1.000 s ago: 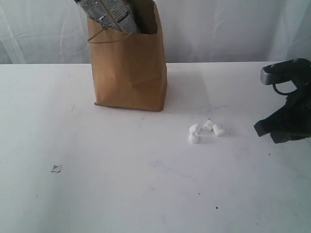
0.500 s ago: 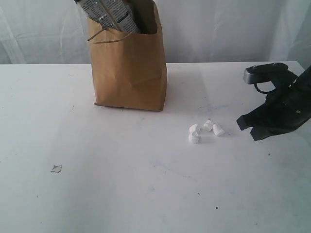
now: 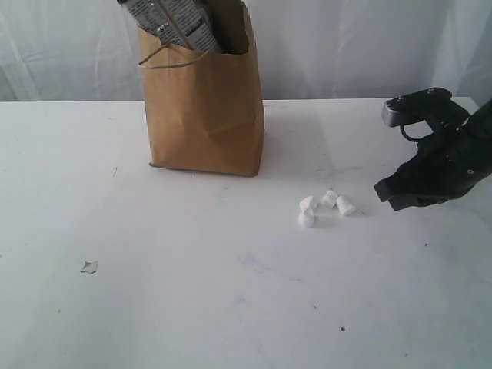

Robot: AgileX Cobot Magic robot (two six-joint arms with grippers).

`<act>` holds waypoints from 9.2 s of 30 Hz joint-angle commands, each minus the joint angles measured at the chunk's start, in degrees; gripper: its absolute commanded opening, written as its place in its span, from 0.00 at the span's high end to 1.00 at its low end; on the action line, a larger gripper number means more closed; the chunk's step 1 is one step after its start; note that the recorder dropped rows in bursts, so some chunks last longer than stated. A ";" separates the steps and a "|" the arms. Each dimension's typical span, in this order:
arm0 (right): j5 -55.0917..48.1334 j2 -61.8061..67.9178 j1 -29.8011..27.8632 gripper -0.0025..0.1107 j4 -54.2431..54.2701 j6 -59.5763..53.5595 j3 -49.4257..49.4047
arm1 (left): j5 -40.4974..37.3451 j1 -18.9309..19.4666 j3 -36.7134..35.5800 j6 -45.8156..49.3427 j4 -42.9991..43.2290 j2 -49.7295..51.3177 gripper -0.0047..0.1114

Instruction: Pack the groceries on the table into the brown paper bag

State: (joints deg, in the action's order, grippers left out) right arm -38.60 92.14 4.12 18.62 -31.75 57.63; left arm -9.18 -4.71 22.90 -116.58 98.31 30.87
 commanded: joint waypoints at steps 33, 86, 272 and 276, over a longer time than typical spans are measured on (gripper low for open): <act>23.67 17.10 6.56 0.61 15.30 -13.07 0.61 | 17.13 -0.22 -18.90 17.05 1.64 -5.61 0.96; 10.98 19.35 3.81 0.48 17.04 -21.93 9.07 | 19.06 -0.01 -18.90 17.05 1.64 -5.61 0.96; 28.84 17.56 16.97 0.81 38.25 -36.91 -1.74 | 21.40 -0.01 -18.90 17.05 1.64 -5.61 0.96; 28.25 17.56 16.97 0.95 38.36 -34.05 -1.74 | 21.40 -0.01 -18.90 17.05 1.64 -5.61 0.96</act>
State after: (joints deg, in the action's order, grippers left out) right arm -9.84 109.72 21.13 56.92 -68.07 55.92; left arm 12.34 -4.71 4.38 -99.47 98.81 25.63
